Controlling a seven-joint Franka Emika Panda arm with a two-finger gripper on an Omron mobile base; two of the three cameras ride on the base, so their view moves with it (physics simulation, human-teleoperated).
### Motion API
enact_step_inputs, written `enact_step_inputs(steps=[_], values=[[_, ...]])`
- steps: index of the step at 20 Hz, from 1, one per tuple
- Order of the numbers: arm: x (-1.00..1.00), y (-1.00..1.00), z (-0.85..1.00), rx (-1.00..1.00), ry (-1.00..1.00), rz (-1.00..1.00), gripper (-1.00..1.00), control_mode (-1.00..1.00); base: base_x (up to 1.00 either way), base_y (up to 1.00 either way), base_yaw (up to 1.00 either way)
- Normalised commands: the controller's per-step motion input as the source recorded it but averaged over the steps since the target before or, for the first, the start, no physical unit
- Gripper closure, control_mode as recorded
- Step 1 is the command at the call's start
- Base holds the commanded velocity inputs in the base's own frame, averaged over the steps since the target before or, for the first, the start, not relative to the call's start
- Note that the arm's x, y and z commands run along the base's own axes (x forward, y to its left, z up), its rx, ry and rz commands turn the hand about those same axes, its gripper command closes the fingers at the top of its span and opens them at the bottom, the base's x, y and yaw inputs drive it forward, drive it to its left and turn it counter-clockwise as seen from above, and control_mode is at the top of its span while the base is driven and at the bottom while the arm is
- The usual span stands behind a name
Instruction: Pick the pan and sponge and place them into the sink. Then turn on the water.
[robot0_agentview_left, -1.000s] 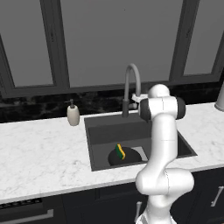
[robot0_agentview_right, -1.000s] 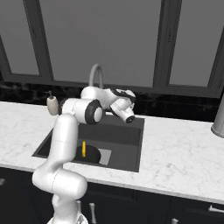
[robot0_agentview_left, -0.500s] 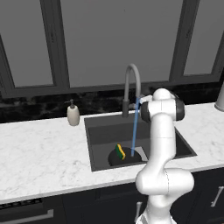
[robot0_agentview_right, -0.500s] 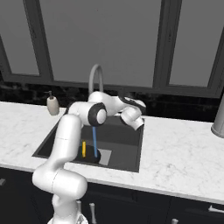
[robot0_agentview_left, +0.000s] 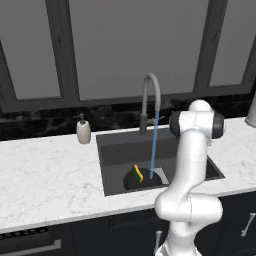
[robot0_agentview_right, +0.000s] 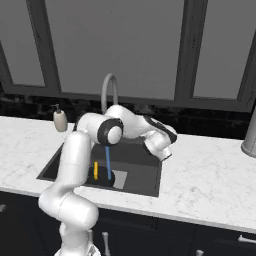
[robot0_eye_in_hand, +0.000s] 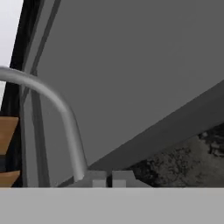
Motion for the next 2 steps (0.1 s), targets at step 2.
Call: enact_step_inputs(steps=[2], values=[[-1.0, -0.45, 0.84, 0.06, -0.15, 0.0, 1.0, -1.0, 0.0, 0.0, 0.0]])
